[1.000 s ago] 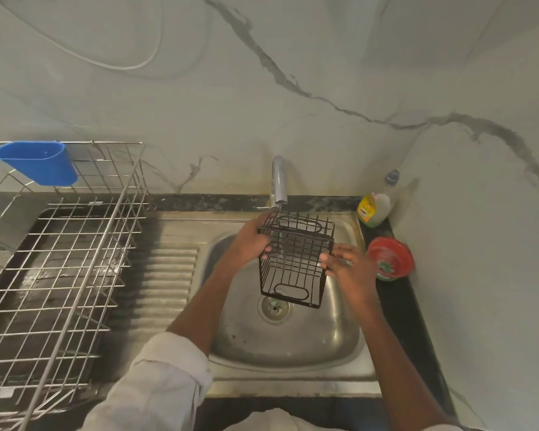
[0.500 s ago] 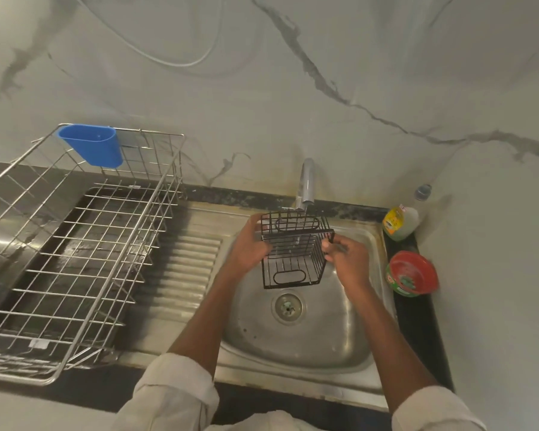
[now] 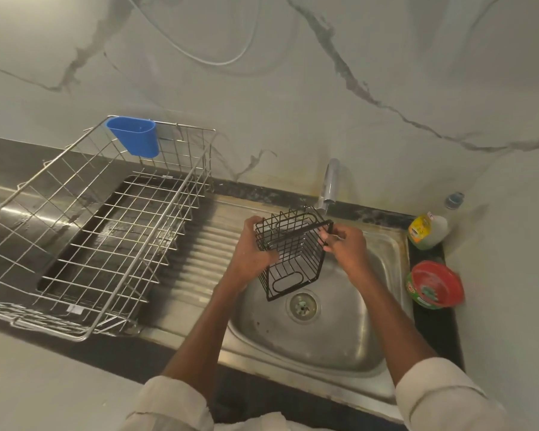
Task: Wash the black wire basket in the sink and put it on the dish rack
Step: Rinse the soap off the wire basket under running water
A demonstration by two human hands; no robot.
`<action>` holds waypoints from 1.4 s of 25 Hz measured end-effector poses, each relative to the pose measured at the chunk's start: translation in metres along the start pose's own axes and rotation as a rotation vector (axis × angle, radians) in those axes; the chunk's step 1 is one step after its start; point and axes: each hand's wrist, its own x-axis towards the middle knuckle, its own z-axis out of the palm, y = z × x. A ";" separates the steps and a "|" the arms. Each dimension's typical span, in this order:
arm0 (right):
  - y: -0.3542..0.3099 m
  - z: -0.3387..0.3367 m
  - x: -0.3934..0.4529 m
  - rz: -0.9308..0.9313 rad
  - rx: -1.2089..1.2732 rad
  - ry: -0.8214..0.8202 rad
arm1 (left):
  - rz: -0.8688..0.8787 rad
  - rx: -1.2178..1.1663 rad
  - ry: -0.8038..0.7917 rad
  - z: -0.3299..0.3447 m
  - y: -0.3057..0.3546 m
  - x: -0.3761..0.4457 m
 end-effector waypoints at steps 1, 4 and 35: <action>0.002 -0.003 -0.004 0.003 0.009 0.005 | 0.004 0.009 -0.002 0.002 -0.001 -0.001; 0.015 -0.013 -0.017 0.036 0.032 0.061 | 0.012 0.075 -0.036 0.011 0.003 -0.001; 0.004 -0.056 -0.057 0.080 -0.032 0.065 | -0.017 -0.041 -0.131 0.064 0.009 0.058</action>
